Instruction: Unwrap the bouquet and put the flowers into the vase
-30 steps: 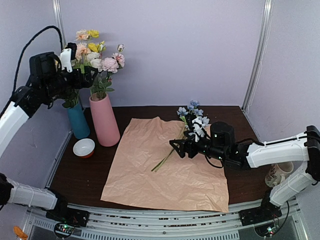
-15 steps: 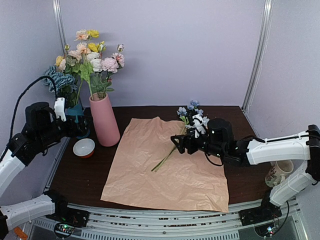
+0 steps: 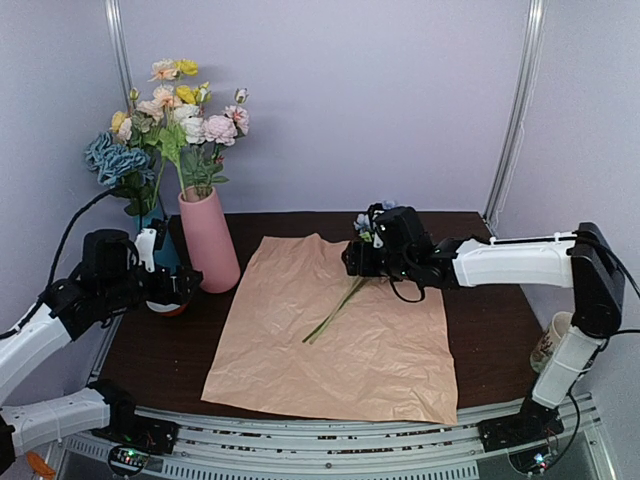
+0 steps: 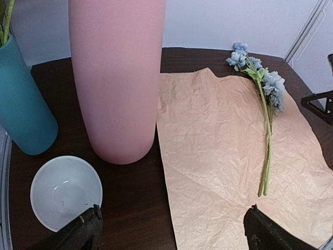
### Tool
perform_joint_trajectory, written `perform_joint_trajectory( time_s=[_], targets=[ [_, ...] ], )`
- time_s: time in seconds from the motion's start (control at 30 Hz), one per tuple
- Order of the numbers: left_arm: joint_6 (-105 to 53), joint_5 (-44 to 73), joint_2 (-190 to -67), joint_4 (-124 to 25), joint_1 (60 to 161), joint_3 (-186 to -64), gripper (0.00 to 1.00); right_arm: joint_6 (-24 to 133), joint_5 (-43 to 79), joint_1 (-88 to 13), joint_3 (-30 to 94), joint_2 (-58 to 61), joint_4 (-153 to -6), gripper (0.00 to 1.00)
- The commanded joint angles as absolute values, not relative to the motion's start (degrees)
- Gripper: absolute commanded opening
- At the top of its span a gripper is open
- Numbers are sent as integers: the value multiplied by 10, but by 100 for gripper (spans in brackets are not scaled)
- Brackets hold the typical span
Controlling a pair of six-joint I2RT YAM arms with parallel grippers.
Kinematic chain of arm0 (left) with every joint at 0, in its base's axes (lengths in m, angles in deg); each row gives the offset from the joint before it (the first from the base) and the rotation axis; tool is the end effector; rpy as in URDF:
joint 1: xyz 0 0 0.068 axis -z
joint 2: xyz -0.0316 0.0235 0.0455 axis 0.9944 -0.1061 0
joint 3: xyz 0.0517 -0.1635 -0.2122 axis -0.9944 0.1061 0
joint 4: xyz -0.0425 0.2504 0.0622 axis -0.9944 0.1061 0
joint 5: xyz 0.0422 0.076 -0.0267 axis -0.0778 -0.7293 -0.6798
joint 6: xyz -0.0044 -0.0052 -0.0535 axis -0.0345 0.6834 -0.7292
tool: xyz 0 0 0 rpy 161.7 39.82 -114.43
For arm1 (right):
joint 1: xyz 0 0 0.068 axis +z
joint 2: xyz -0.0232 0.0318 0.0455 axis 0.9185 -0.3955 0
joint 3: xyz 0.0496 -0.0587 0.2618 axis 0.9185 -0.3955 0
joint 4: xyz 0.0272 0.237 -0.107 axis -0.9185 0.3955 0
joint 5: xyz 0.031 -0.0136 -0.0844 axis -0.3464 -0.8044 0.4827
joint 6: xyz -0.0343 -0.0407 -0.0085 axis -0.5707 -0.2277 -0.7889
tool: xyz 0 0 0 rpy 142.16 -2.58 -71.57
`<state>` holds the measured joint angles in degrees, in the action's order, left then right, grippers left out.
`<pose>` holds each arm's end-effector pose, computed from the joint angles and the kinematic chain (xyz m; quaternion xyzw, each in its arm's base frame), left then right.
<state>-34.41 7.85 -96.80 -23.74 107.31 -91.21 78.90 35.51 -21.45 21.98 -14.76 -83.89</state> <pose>0.1585 -0.0696 0.2796 0.0306 0.8611 -0.2010 0.4660 0.2790 0.2728 0.2472 -0.0596 0.8520 0.2619 0.4494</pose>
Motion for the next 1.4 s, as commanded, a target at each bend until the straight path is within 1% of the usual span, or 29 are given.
perform_joint_trajectory(
  time_s=[0.0,0.17,0.23,0.47,1.0,1.37],
  targets=[
    [-333,90,-971,-259,1070,-924,98,861,271,-260,255,-208,-781,78],
    [-332,79,-959,-259,1070,-924,98,880,208,-285,292,-274,-791,73],
    [-332,77,-954,-260,1070,-922,98,884,191,-291,304,-291,-798,69],
    [-333,70,-948,-258,1070,-922,98,886,163,-297,344,-330,-798,59],
    [-333,67,-944,-258,1070,-921,98,909,167,-311,356,-372,-802,57],
    [-333,67,-945,-259,1070,-921,98,917,165,-317,360,-404,-805,48]
  ],
)
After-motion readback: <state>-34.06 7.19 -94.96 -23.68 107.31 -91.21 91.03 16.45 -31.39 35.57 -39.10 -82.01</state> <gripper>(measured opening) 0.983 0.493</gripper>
